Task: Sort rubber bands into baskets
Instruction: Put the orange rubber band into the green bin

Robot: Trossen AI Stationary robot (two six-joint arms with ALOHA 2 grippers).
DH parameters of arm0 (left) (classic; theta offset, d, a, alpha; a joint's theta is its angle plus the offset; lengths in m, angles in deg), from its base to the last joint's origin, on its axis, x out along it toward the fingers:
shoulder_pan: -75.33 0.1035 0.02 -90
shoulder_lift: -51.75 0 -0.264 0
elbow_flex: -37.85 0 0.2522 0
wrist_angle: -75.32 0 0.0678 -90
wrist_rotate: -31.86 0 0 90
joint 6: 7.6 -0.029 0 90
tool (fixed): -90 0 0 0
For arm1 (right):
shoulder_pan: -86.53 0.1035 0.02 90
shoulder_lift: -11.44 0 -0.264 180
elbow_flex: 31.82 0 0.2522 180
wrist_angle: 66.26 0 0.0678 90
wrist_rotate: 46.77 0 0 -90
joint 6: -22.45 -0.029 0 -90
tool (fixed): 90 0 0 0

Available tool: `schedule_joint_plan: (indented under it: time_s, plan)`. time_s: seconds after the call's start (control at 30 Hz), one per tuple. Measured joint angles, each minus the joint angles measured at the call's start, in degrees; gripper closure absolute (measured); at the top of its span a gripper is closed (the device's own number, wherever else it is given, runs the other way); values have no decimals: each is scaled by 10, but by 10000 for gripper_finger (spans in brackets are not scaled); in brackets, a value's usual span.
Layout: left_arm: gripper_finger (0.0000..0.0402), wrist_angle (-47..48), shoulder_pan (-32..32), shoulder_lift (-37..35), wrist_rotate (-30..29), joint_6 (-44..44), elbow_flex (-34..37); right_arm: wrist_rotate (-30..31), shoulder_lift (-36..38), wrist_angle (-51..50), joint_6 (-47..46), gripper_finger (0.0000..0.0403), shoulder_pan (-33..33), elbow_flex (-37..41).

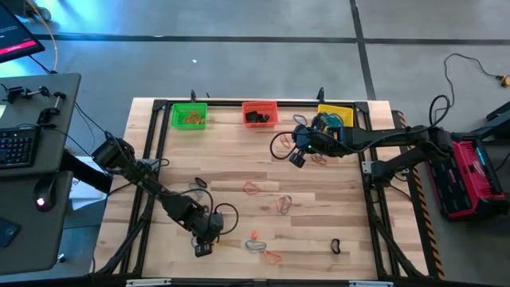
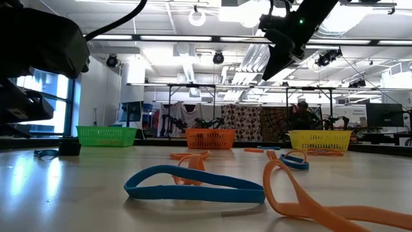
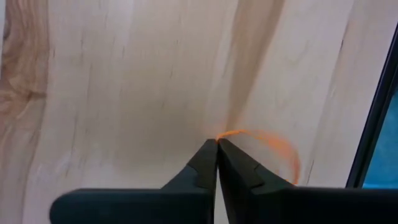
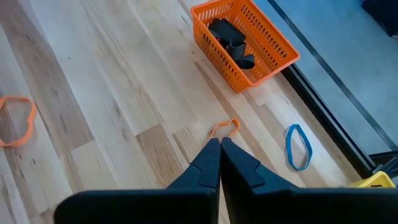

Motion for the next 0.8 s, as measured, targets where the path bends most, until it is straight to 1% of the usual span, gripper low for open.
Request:
schedule_joint_plan:
  time_s: [0.1, 0.27, 0.43, 0.6, 0.8]
  plan:
    - [399, 12, 4, 0, 2, -6, -4, 0, 0, 0, 0, 403, 0, 0]
    - [401, 89, 17, -11, -1, -44, -40, 0, 0, 0, 0, 403, 0, 0]
    - [401, 167, 50, -37, -41, -84, -86, 0, 0, 0, -7, 403, 0, 0]
    - [401, 225, 102, -82, -91, -115, -107, 0, 0, 0, -18, 403, 0, 0]
    - [401, 283, 193, -158, -148, -172, -108, 0, 0, 1, -20, 403, 0, 0]
